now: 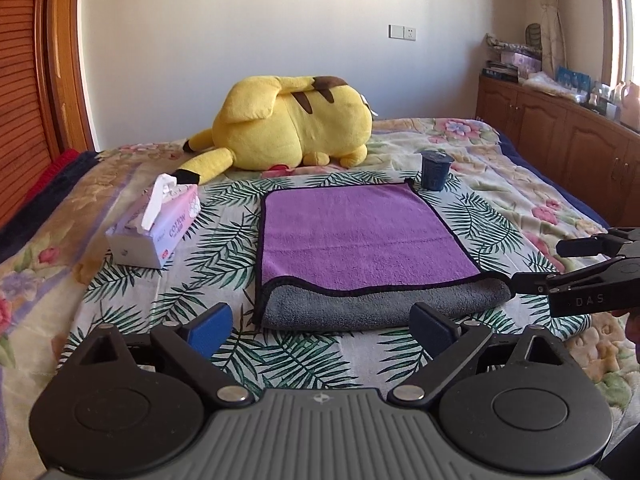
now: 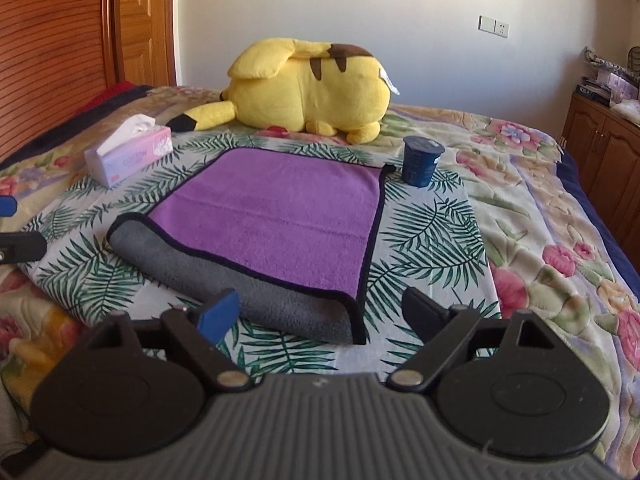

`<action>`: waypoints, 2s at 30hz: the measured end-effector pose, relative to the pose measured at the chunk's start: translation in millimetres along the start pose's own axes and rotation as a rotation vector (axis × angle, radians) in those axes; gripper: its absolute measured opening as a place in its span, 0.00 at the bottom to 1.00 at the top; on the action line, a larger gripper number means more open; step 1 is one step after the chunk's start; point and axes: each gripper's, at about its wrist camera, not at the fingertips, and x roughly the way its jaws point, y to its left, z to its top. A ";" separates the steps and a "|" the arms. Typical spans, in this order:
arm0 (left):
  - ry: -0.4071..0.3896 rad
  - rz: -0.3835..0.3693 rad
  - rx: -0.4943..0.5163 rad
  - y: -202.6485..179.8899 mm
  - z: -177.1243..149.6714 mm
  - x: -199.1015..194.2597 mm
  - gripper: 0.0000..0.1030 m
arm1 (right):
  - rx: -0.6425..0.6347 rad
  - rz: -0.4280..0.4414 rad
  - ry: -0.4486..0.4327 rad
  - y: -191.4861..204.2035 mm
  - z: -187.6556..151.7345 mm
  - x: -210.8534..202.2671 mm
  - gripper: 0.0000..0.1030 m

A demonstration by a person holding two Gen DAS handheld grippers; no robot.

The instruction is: Fold towel

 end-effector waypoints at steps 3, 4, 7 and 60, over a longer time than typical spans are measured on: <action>0.017 -0.011 0.006 1.8 3.0 9.4 0.70 | 0.003 0.001 0.030 -3.5 2.3 10.1 0.86; 0.018 -0.010 0.009 1.5 3.2 12.1 0.70 | 0.002 0.000 0.040 -5.2 3.1 13.4 0.86; 0.027 -0.008 0.018 2.6 6.1 20.7 0.69 | -0.001 -0.010 0.060 -8.1 5.2 22.9 0.86; 0.199 -0.033 -0.032 50.1 10.0 133.9 0.11 | 0.103 0.175 0.284 -43.8 4.2 91.7 0.37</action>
